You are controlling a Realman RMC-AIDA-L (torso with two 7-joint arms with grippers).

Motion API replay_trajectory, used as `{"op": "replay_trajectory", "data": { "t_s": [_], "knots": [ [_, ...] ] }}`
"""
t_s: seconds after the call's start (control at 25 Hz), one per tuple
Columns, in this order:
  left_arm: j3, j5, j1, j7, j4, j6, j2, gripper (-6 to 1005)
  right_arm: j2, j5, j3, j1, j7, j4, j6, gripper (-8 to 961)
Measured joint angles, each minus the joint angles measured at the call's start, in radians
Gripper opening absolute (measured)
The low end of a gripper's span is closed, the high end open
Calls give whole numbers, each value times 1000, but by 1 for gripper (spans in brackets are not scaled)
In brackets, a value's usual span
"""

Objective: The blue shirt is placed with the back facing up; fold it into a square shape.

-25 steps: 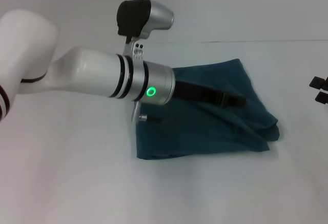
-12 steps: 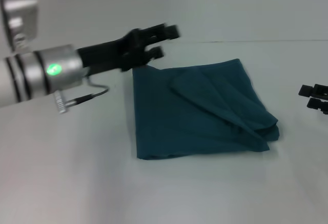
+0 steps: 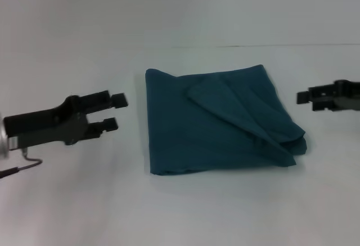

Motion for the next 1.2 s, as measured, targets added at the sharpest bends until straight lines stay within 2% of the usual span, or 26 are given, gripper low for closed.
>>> {"op": "replay_trajectory", "data": {
  "t_s": [0.2, 0.48, 0.56, 0.6, 0.64, 1.0, 1.08, 1.2],
  "knots": [
    [-59, 9, 37, 39, 3, 6, -6, 814, 17, -61, -85, 119, 77, -7, 21, 667],
    [-69, 3, 35, 53, -7, -8, -7, 814, 85, -103, -262, 231, 33, -12, 133, 665],
    [-69, 0, 33, 56, -13, -9, -9, 814, 103, -104, -317, 243, 21, -19, 172, 664],
    [-69, -1, 33, 58, -16, -10, -10, 814, 122, -104, -362, 246, 14, -35, 206, 664],
    [-69, -1, 33, 61, -19, -12, -11, 814, 122, -104, -362, 246, 14, -35, 206, 664],
    [-71, -16, 38, 70, -44, -35, -21, 813, 213, -175, -482, 248, -13, -59, 325, 662],
    [-72, -23, 38, 72, -48, -35, -21, 813, 224, -212, -514, 253, 6, -55, 349, 661],
    [-72, -32, 36, 75, -53, -39, -22, 813, 227, -240, -570, 257, 53, -49, 376, 660]
  ]
}}
